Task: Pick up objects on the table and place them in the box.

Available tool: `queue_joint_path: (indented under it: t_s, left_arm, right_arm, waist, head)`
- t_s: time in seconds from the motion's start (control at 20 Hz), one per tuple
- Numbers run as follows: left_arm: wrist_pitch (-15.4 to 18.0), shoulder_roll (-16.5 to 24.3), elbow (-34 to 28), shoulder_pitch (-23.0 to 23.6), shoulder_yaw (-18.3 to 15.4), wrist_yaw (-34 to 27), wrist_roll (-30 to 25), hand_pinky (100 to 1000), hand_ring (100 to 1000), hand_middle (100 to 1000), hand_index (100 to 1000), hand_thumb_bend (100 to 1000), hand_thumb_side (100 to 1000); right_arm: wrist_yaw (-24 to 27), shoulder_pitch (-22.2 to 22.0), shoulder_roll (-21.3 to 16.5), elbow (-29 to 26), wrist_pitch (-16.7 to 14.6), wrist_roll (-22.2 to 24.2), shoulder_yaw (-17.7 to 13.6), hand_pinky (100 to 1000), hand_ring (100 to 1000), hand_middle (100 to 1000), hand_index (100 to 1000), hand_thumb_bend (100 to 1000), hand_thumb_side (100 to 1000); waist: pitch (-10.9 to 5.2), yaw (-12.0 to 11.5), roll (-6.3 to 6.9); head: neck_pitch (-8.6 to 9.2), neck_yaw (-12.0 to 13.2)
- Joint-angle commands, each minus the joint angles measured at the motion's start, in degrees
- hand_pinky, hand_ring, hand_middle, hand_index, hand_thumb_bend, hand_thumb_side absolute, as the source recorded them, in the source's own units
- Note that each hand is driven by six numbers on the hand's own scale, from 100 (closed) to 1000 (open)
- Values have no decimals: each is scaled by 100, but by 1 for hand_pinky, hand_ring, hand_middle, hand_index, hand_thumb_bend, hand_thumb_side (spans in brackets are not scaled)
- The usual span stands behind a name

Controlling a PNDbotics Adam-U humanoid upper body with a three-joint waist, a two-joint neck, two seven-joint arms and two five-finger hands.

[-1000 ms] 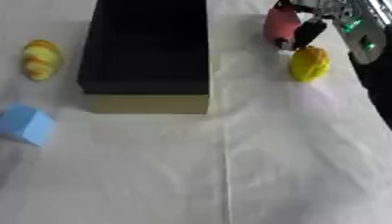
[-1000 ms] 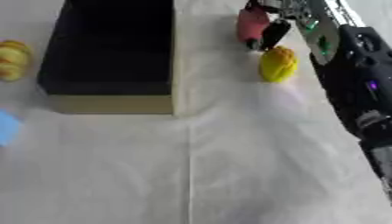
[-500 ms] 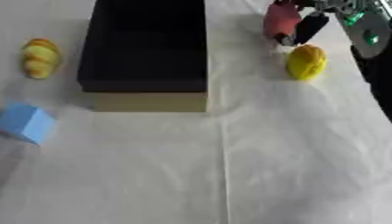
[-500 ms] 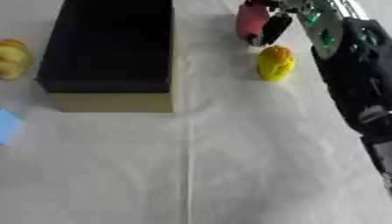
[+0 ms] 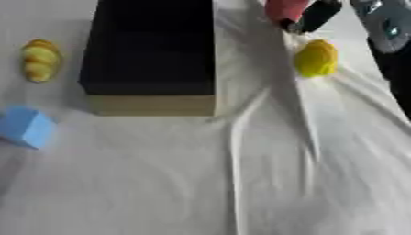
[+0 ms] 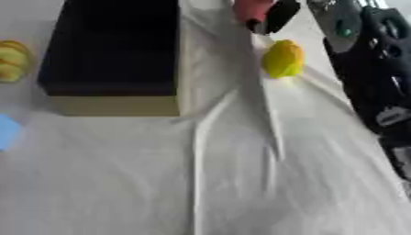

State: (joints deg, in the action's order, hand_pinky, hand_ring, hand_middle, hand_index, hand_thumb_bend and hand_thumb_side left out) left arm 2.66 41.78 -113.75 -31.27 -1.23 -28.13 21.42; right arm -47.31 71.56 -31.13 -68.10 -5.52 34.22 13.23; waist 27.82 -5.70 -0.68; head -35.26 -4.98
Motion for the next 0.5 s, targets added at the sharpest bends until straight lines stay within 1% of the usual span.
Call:
queue_joint_path:
  t_s: [0.05,0.15,0.25,0.35,0.5]
  left_arm:
    - [41,182,-84,-99,-19,-22,-27,776,761,690,844,648,578]
    - [52,180,-84,-151,-9,-44,-34,775,762,690,844,650,575]
    - [56,179,-84,-185,5,-63,-49,775,762,691,845,652,573]
    - [61,180,-84,-197,12,-76,-60,775,762,691,845,653,571]
    - [68,179,-84,-211,11,-95,-63,775,762,692,845,655,569]
  right_arm:
    - [140,165,-76,-531,-26,88,177,817,716,534,649,100,100]
    - [135,193,6,-727,-14,213,323,819,726,548,661,100,100]
    - [78,217,84,-797,42,375,412,820,732,560,678,100,100]
    - [24,231,189,-749,128,501,454,818,731,558,682,100,100]
    - [30,243,322,-677,148,580,507,819,732,559,682,100,100]
  waist:
    - [-453,-28,-82]
    - [-499,-56,-96]
    - [-540,-89,-114]
    - [-581,-135,-141]
    - [-628,-200,-169]
  head:
    - [-42,-49]
    - [-60,-106]
    - [-82,-153]
    - [-95,-195]
    - [-87,-224]
